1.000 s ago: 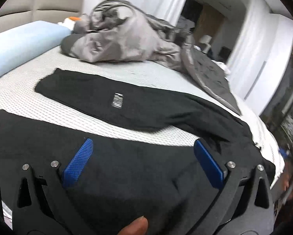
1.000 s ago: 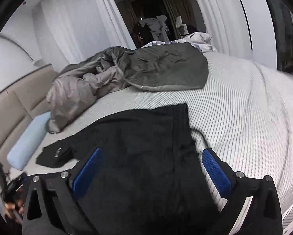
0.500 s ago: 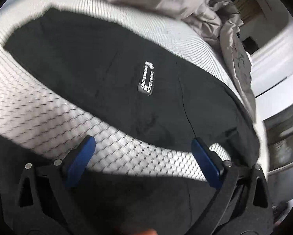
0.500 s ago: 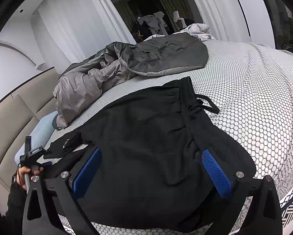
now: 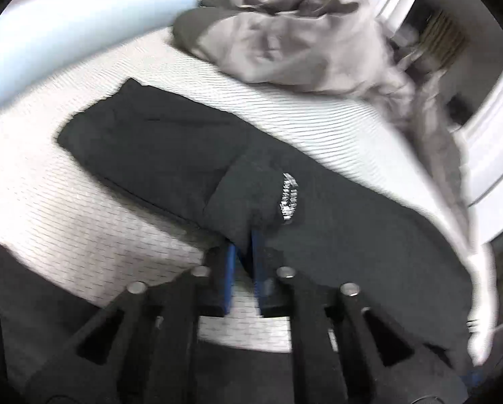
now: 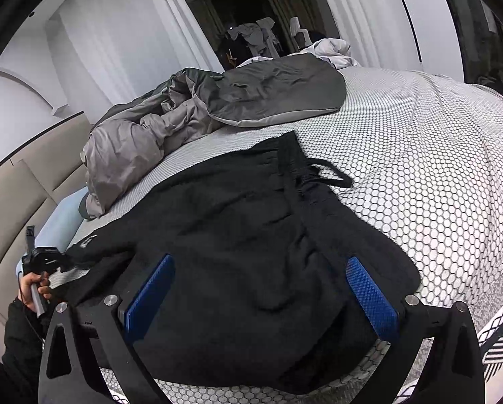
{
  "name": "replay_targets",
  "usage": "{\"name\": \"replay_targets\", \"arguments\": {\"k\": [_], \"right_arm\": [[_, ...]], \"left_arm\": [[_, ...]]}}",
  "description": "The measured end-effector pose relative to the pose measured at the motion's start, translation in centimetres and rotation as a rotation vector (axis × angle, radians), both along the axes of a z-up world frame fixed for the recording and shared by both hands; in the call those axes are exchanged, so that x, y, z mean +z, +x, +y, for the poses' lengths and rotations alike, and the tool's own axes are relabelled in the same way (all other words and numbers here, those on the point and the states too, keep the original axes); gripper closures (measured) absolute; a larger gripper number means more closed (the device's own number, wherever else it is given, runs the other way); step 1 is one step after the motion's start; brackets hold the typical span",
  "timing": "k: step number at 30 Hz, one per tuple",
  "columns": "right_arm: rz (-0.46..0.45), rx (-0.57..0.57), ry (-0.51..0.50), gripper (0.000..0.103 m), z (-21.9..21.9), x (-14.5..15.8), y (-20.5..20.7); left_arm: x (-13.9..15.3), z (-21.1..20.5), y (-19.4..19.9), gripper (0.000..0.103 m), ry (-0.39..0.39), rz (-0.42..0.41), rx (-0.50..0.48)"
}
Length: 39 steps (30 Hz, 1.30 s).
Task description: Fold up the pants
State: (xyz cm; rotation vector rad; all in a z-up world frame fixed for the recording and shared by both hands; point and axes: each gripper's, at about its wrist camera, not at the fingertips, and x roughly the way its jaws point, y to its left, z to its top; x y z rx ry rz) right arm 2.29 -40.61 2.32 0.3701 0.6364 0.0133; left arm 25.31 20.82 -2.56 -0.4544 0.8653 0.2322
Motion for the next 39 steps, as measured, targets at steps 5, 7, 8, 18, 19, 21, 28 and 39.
{"name": "replay_targets", "arguments": {"k": [5,7,8,18,19,21,28,39], "right_arm": [[0.003,-0.025,0.032,0.000,-0.9,-0.1,-0.4],[0.000,-0.041,0.058,0.000,-1.5,-0.1,-0.7],[-0.001,-0.046,0.066,0.000,-1.7,-0.1,-0.9],[0.048,-0.104,0.155,0.000,-5.1,-1.4,-3.3],[0.052,-0.098,0.188,0.000,-5.5,-1.8,-3.5],[0.036,-0.070,0.259,0.000,-5.9,-2.2,-3.9],[0.039,-0.011,0.253,0.004,-4.4,-1.8,-3.5],[0.056,-0.004,0.225,0.004,-3.7,-1.6,-3.2]], "left_arm": [[1.1,-1.5,-2.1,0.071,0.038,-0.015,-0.103],[2.1,-1.9,-4.7,0.028,0.045,-0.071,-0.117],[2.4,-2.2,-5.4,0.019,0.056,-0.083,-0.114],[6.6,-0.5,-21.6,0.001,0.093,-0.240,-0.025],[6.6,0.1,-23.1,0.001,0.085,-0.242,0.002],[6.4,1.6,-25.4,0.001,0.073,-0.251,0.042],[1.5,7.0,-28.9,0.018,-0.094,-0.172,0.122],[-1.1,7.1,-28.0,0.036,-0.186,-0.199,0.093]]}}
